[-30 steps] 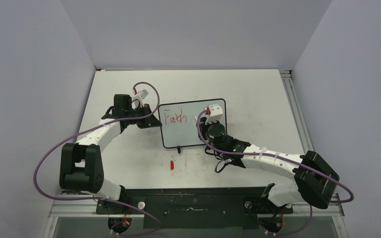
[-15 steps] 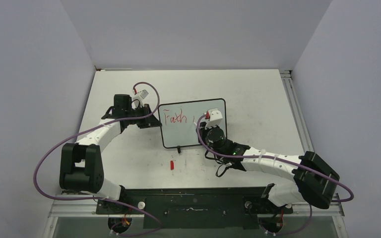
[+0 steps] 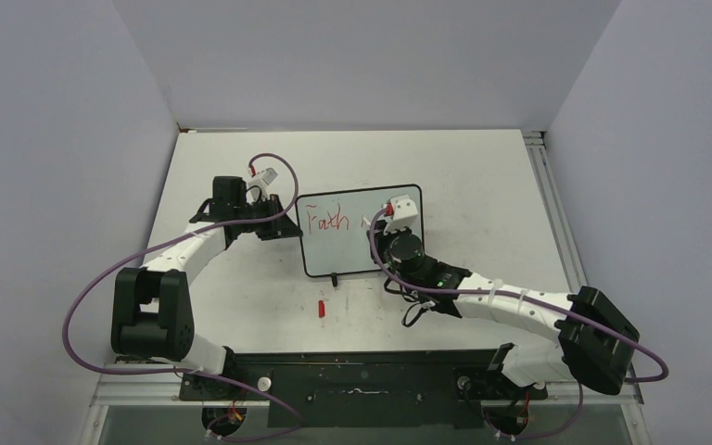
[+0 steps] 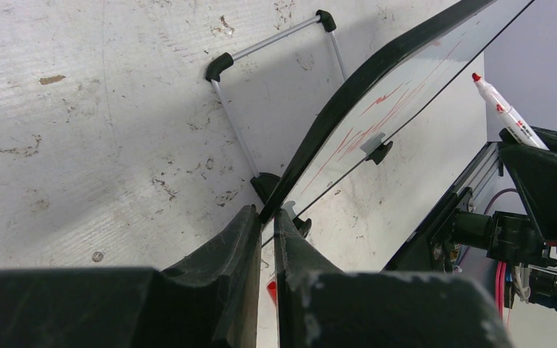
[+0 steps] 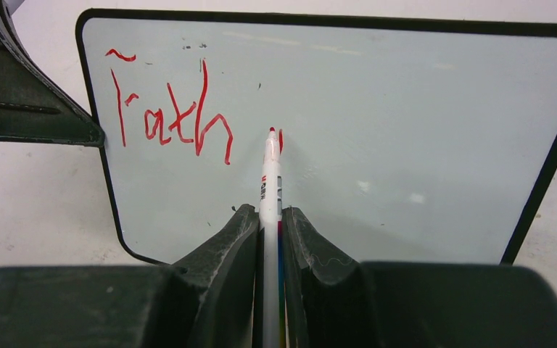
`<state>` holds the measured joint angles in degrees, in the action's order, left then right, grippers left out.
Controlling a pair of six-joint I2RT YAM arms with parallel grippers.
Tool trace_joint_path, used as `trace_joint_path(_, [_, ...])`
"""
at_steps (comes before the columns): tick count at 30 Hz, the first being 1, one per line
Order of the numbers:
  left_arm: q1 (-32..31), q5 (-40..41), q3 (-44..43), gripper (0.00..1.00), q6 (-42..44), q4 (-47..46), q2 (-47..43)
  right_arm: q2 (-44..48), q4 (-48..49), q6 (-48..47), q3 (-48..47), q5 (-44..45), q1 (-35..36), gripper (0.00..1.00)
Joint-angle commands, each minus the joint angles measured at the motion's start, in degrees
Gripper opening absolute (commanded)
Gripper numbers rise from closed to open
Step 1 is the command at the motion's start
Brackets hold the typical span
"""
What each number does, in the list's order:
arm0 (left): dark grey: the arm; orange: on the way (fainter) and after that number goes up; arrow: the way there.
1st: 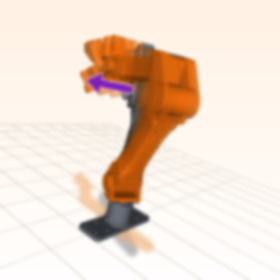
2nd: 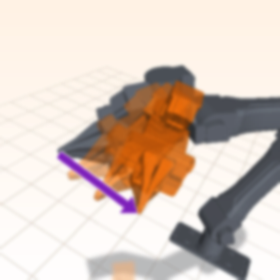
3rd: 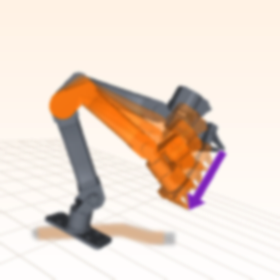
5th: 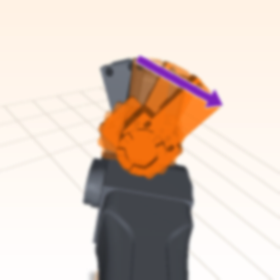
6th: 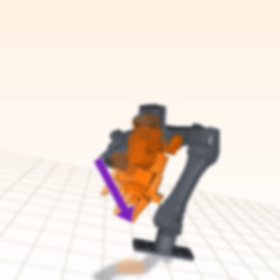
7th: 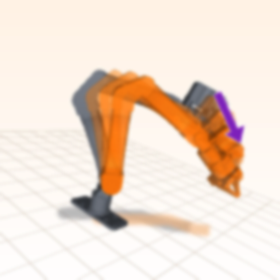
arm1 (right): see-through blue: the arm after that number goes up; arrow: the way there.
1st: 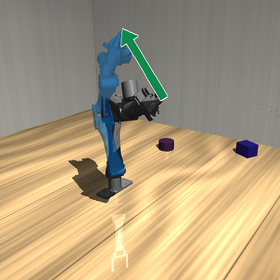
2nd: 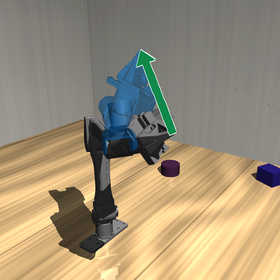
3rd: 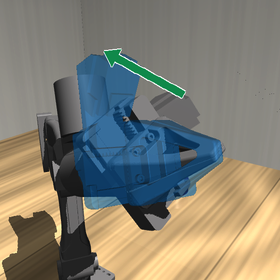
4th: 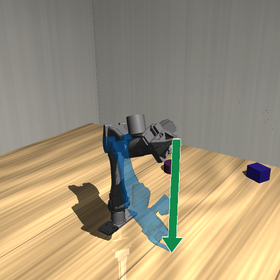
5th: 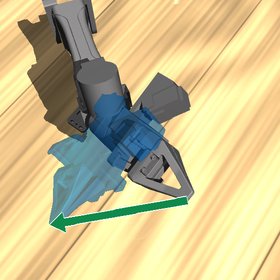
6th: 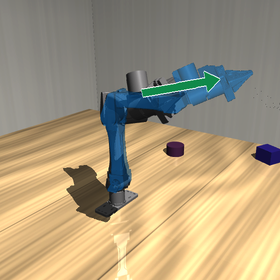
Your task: Write a sentence on the whiteboard
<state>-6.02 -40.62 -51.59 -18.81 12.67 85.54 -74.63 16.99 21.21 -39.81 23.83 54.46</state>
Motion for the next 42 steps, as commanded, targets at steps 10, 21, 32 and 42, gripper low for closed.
trace_joint_path(10, [-0.42,-1.30,-2.18,0.08,0.18,-0.29,-0.90,-2.13,4.60,-2.74,-3.78,0.63,-1.38,0.05])
trace_joint_path(21, [-0.48,-1.22,-2.10,0.08,0.26,-0.21,-0.81,-3.95,5.48,-2.69,-3.34,-0.51,-2.81,0.05])
trace_joint_path(32, [-0.41,-1.39,-2.10,0.08,0.18,-0.27,-0.98,-1.97,5.55,-2.73,-2.70,-1.95,-3.19,0.05])
trace_joint_path(42, [-0.47,-1.35,-2.10,0.08,0.11,-0.28,-0.99,2.74,3.54,-2.95,-0.66,0.53,-1.85,0.05])
